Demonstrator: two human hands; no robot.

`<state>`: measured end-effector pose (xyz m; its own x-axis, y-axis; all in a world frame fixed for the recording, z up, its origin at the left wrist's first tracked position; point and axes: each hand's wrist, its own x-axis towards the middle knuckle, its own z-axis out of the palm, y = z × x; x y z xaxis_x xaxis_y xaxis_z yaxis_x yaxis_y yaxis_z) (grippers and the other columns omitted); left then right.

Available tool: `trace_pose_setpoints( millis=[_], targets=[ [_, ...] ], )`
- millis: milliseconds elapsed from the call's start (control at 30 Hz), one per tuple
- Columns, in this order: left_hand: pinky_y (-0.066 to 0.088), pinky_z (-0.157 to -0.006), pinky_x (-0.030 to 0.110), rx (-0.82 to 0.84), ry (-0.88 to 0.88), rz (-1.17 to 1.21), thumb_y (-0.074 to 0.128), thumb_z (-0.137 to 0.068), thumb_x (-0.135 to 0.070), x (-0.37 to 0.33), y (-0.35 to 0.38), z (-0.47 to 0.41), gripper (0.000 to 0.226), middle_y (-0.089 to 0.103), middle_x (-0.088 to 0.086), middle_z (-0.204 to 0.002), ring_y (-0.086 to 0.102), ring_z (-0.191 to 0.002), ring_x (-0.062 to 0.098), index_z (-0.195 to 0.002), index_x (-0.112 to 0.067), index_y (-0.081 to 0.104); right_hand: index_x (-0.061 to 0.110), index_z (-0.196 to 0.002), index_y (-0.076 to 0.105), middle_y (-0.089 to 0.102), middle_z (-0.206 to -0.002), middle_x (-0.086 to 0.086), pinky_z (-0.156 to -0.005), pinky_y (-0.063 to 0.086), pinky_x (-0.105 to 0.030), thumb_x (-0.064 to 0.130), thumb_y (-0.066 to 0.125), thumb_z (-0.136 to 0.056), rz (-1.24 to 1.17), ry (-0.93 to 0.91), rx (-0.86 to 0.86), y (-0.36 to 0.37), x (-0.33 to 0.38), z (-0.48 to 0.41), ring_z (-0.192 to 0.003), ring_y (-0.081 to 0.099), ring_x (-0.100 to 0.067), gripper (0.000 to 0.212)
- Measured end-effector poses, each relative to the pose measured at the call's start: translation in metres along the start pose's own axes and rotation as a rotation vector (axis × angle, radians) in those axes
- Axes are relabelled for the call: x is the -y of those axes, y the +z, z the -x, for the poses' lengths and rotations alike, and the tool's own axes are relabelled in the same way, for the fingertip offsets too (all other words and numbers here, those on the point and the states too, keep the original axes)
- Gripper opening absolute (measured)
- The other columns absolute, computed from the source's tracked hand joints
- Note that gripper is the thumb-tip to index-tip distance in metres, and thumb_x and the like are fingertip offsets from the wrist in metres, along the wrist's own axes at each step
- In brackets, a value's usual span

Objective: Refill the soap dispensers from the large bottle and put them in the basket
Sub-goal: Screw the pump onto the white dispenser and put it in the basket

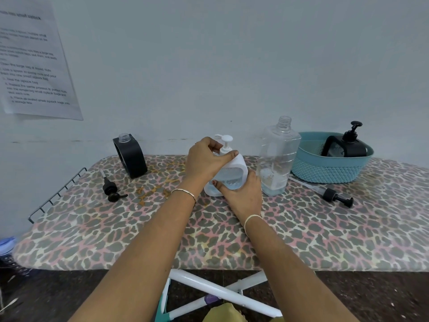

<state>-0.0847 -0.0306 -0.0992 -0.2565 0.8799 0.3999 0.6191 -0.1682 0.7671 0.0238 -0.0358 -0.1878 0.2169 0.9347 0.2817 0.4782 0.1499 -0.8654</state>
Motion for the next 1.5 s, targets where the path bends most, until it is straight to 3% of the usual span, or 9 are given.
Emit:
trace_pose_setpoints(
  millis=[100,200,333,600,733,867,1200,1433,1500],
  targets=[
    [0.043,-0.069,0.009,0.111,-0.006,0.024,0.074,-0.078,-0.031,0.0,-0.003,-0.003,0.021,0.065,-0.013,-0.09,0.062,-0.088,0.005,-0.096,-0.022,0.068,0.018,-0.117,0.047,0.05,-0.11,0.001,-0.088,0.047,-0.033,0.065,0.08,-0.055,0.012,0.001,-0.004,0.0,0.0,0.0,-0.103,0.051,-0.016,0.084],
    [0.045,-0.081,0.022,0.157,-0.015,0.026,0.071,-0.08,-0.039,0.001,-0.004,-0.002,0.035,0.063,-0.012,-0.105,0.058,-0.102,0.009,-0.112,-0.024,0.067,0.018,-0.117,0.047,0.05,-0.111,0.002,-0.09,0.048,-0.036,0.065,0.08,-0.054,0.002,0.0,-0.006,0.001,0.0,0.0,-0.103,0.052,-0.016,0.085],
    [0.047,-0.076,0.028,-0.029,-0.008,-0.058,0.077,-0.062,-0.065,0.003,0.001,-0.002,0.048,0.063,-0.009,-0.102,0.056,-0.092,0.01,-0.088,-0.028,0.06,0.02,-0.119,0.046,0.05,-0.112,0.003,-0.091,0.049,-0.037,0.068,0.079,-0.052,-0.007,0.009,-0.004,0.001,0.0,0.0,-0.104,0.052,-0.016,0.088],
    [0.043,-0.094,0.032,0.185,-0.014,0.013,0.067,-0.08,-0.037,-0.001,-0.003,-0.005,0.017,0.056,-0.01,-0.117,0.052,-0.115,0.011,-0.096,-0.038,0.062,0.019,-0.118,0.047,0.05,-0.111,0.002,-0.091,0.048,-0.037,0.065,0.08,-0.055,-0.004,0.006,0.002,0.0,0.001,0.0,-0.104,0.052,-0.017,0.085],
    [0.049,-0.081,0.034,-0.007,-0.032,-0.087,0.075,-0.059,-0.067,0.002,0.004,-0.003,0.052,0.062,-0.008,-0.106,0.057,-0.099,0.013,-0.09,-0.029,0.058,0.019,-0.117,0.047,0.05,-0.11,0.002,-0.09,0.048,-0.035,0.064,0.08,-0.055,-0.014,0.002,0.001,0.0,0.0,0.0,-0.103,0.052,-0.016,0.083],
    [0.046,-0.067,0.021,-0.002,-0.067,0.011,0.083,-0.066,-0.05,0.001,0.004,-0.003,0.04,0.065,-0.008,-0.095,0.061,-0.087,0.01,-0.086,-0.023,0.061,0.02,-0.118,0.047,0.049,-0.109,0.003,-0.09,0.048,-0.034,0.064,0.08,-0.055,-0.016,-0.001,0.007,-0.001,0.0,0.0,-0.102,0.051,-0.015,0.083],
    [0.05,-0.088,0.023,0.225,-0.046,0.113,0.081,-0.074,-0.037,0.006,-0.012,-0.007,0.043,0.07,-0.002,-0.106,0.064,-0.099,0.011,-0.108,-0.014,0.069,0.019,-0.118,0.047,0.049,-0.109,0.002,-0.089,0.047,-0.033,0.062,0.08,-0.057,0.0,-0.007,0.003,-0.002,0.001,0.0,-0.103,0.052,-0.016,0.082],
    [0.041,-0.064,0.008,0.074,0.006,-0.052,0.084,-0.067,-0.044,-0.001,-0.006,-0.001,0.037,0.062,-0.01,-0.084,0.057,-0.078,0.006,-0.085,-0.021,0.061,0.022,-0.111,0.041,0.053,-0.113,0.002,-0.091,0.049,-0.039,0.058,0.084,-0.054,-0.063,0.021,0.013,-0.003,0.005,0.002,-0.106,0.055,-0.019,0.08],
    [0.045,-0.062,0.017,-0.014,0.006,-0.086,0.084,-0.065,-0.048,0.0,-0.003,-0.001,0.04,0.064,-0.007,-0.078,0.059,-0.071,0.009,-0.077,-0.016,0.062,0.023,-0.116,0.039,0.052,-0.12,0.001,-0.097,0.046,-0.037,0.053,0.085,-0.054,-0.09,0.005,0.012,-0.003,0.005,0.003,-0.114,0.052,-0.02,0.083]
  ],
)
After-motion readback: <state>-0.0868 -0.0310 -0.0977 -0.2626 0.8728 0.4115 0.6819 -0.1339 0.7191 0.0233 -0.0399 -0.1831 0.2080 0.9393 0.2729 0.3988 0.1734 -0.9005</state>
